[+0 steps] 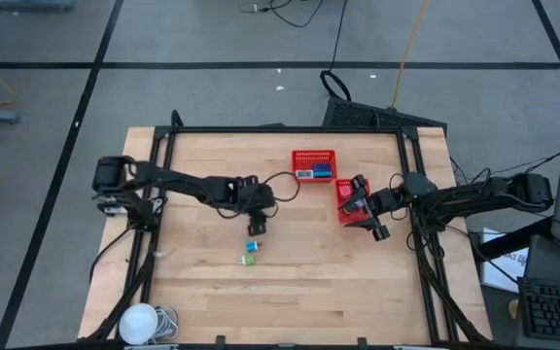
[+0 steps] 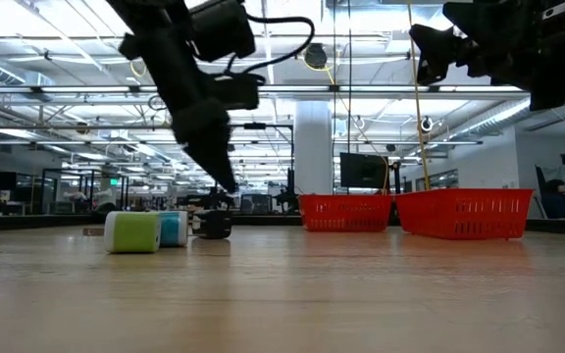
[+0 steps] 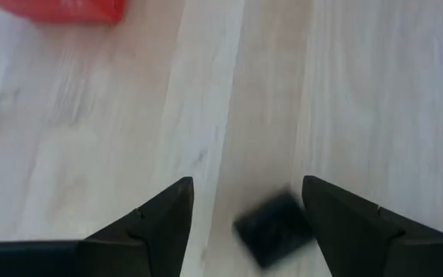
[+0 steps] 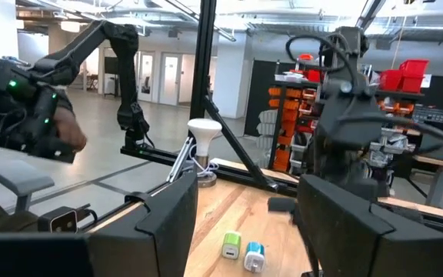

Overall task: Pick & Place Office items
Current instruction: Put the black charger adapter into the bottom red bin

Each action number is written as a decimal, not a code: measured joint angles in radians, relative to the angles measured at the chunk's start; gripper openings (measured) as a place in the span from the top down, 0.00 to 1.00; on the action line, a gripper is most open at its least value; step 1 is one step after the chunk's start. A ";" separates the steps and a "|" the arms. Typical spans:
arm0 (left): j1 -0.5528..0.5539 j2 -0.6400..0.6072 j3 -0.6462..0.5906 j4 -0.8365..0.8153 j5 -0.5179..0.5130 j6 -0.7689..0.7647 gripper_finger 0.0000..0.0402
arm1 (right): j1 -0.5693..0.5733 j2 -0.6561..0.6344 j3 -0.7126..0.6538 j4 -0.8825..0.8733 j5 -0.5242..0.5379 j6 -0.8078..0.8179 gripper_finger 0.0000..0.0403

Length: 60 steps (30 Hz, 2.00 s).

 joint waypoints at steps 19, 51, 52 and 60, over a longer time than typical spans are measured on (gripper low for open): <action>-0.006 0.118 -0.001 -0.024 0.016 0.372 0.39 | 0.000 0.000 0.000 0.000 0.000 0.004 0.47; -0.087 0.112 0.000 0.236 -0.050 -0.603 0.39 | 0.000 0.000 0.000 0.000 0.003 -0.004 0.47; -0.093 0.119 0.000 0.250 -0.069 -0.618 0.39 | 0.000 0.000 0.000 0.001 0.003 -0.004 0.47; -0.109 0.173 0.000 0.270 -0.176 -0.667 0.39 | 0.000 0.000 0.000 0.014 0.003 0.000 0.47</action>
